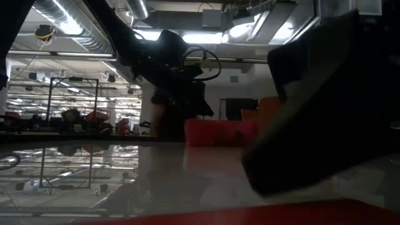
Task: Sort blocks by size
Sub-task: Put the large red block into the pink bin
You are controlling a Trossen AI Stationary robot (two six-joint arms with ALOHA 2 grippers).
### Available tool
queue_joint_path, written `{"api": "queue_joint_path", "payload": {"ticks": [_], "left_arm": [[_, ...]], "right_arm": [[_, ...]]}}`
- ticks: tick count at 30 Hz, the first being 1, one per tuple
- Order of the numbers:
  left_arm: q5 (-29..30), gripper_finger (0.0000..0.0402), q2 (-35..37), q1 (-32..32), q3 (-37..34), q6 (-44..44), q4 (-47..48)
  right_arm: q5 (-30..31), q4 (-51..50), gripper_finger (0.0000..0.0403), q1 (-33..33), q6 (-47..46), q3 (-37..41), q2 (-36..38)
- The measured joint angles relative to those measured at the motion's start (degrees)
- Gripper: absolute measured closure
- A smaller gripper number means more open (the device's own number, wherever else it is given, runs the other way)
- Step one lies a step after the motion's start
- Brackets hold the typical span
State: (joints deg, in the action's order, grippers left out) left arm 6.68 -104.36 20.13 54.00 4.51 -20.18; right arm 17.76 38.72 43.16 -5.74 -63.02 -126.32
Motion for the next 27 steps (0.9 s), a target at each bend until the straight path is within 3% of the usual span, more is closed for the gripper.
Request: {"api": "queue_joint_path", "payload": {"ticks": [9, 17, 22, 27], "left_arm": [[0.0, 0.0198, 0.7, -1.4, 0.0, 0.4, 0.1], [0.0, 0.0199, 7.3, -3.4, 0.0, 2.3, 0.2], [-0.1, 0.0206, 13.5, -4.7, 0.0, 2.4, 3.3], [-0.1, 0.0217, 21.7, -5.2, 0.0, 1.6, 12.1]], "right_arm": [[1.1, -5.2, 0.0178, -0.1, -5.6, -0.2, 0.0], [1.2, -5.5, 0.0185, -0.1, -7.4, -0.2, 0.1], [1.6, -5.5, 0.0234, -0.2, -7.5, -0.2, 0.1], [3.3, -5.4, 0.0295, -0.3, -7.3, -0.2, 0.0]]}}
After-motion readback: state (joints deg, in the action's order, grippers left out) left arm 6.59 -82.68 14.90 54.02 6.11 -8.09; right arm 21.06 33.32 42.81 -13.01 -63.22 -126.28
